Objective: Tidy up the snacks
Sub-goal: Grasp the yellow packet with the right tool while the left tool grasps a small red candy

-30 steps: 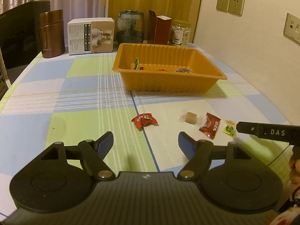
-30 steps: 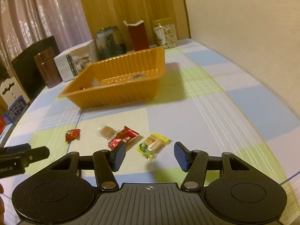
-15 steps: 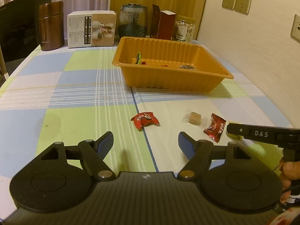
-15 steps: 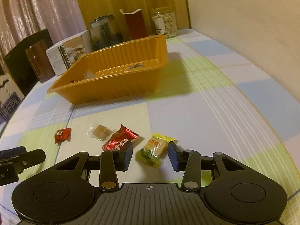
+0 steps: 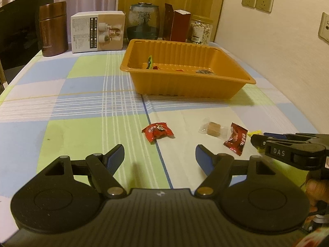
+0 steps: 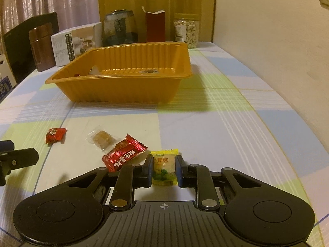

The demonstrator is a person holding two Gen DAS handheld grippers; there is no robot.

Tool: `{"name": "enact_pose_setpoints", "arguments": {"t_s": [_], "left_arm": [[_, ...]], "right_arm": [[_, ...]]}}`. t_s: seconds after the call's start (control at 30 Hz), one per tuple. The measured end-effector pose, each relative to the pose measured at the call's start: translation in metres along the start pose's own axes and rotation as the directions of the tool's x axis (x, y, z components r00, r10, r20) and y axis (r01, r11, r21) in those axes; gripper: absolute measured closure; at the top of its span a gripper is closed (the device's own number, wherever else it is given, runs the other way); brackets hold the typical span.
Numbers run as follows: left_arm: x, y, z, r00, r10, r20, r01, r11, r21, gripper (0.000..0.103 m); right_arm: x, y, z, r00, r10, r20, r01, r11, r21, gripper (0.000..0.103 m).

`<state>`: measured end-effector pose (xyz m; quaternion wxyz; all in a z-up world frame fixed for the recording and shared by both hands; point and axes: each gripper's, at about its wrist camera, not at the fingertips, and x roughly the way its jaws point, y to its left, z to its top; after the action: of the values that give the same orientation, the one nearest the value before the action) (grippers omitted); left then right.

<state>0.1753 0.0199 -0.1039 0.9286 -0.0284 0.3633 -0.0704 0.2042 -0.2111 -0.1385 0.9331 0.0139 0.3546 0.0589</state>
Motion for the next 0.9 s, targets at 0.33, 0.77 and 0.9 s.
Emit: {"name": "enact_pose_setpoints", "arguments": {"t_s": [0.33,0.77,0.9], "left_arm": [[0.009,-0.002,0.008,1.000,0.011,0.000,-0.010,0.998,0.056,0.029],[0.053,-0.010,0.024,0.998,-0.008,-0.054,0.020,0.972,0.232,0.039],[0.061,-0.008,0.026,0.998,0.005,-0.066,0.014,0.961,0.277,0.040]], "right_arm": [[-0.013,-0.009,0.005,0.999,0.010,0.036,-0.012,0.998,0.059,0.081],[-0.013,-0.015,0.010,0.999,0.023,0.047,-0.028,0.994,0.109,0.081],[-0.011,-0.015,0.010,0.999,0.022,0.045,-0.027,0.993,0.115,0.081]]}}
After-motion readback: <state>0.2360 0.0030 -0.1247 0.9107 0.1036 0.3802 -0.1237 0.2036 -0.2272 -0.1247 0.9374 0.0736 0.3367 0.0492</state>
